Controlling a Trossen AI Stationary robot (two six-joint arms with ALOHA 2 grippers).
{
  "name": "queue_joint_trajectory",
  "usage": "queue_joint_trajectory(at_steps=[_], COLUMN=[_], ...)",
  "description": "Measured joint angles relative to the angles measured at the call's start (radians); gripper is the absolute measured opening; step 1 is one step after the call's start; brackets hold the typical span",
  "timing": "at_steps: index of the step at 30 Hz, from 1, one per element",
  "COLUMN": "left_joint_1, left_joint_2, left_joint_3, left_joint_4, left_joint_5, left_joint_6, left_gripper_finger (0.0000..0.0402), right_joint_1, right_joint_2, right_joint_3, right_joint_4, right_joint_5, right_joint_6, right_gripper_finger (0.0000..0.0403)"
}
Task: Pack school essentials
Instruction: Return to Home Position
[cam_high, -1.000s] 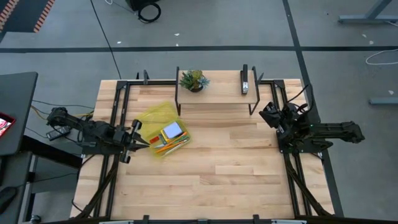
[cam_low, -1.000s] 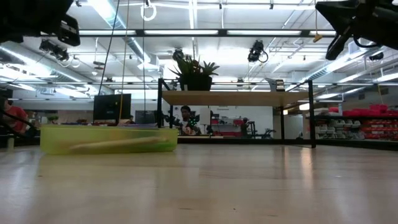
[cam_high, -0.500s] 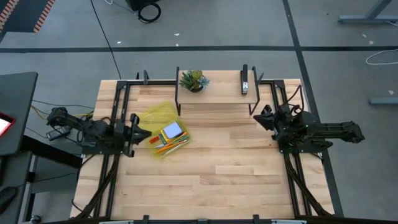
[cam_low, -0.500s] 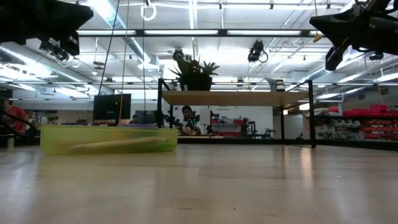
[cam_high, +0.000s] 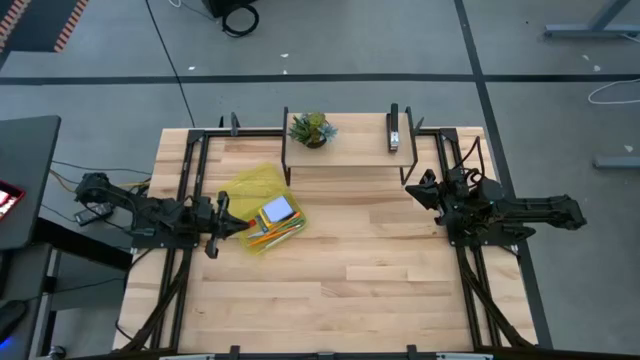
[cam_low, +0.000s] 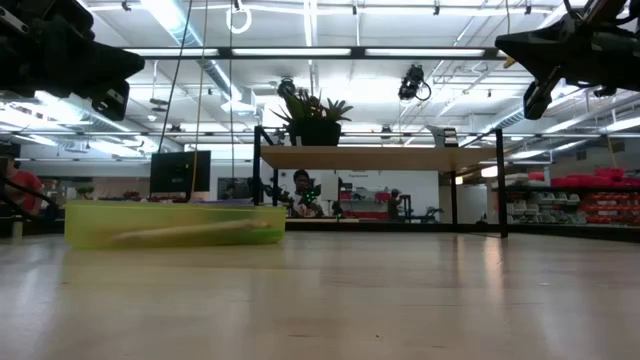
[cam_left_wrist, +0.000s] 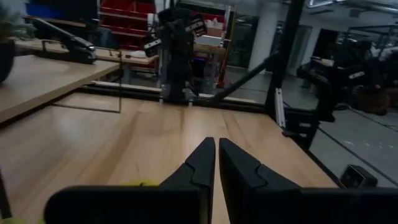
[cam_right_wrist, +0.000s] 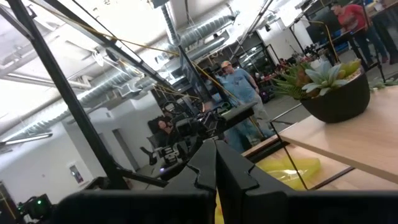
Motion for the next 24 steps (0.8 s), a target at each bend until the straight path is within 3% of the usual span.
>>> queue_joint_trajectory(at_steps=[12, 15, 19, 24], left_joint_1=[0.19, 0.246, 0.312, 0.339], left_joint_2=[0.0, 0.0, 0.0, 0.002], left_joint_3=[-0.001, -0.001, -0.001, -0.001], left_joint_4=[0.093, 0.093, 0.114, 0.13], left_joint_5=[0.001, 0.054, 0.157, 0.177], left_joint_6=[0.048, 0.047, 0.043, 0.019], left_gripper_finger=[0.0038, 0.0033, 0.0028, 0.0034], right_joint_1=[-0.002, -0.025, -0.059, -0.051], right_joint_2=[0.0, 0.0, 0.009, 0.068], right_joint_3=[0.0, 0.0, 0.0, 0.0], right_joint_4=[0.0, 0.0, 0.001, 0.0], right_joint_5=[0.09, 0.115, 0.08, 0.011], right_joint_6=[-0.028, -0.01, 0.022, 0.05], right_gripper_finger=[0.001, 0.001, 0.001, 0.001])
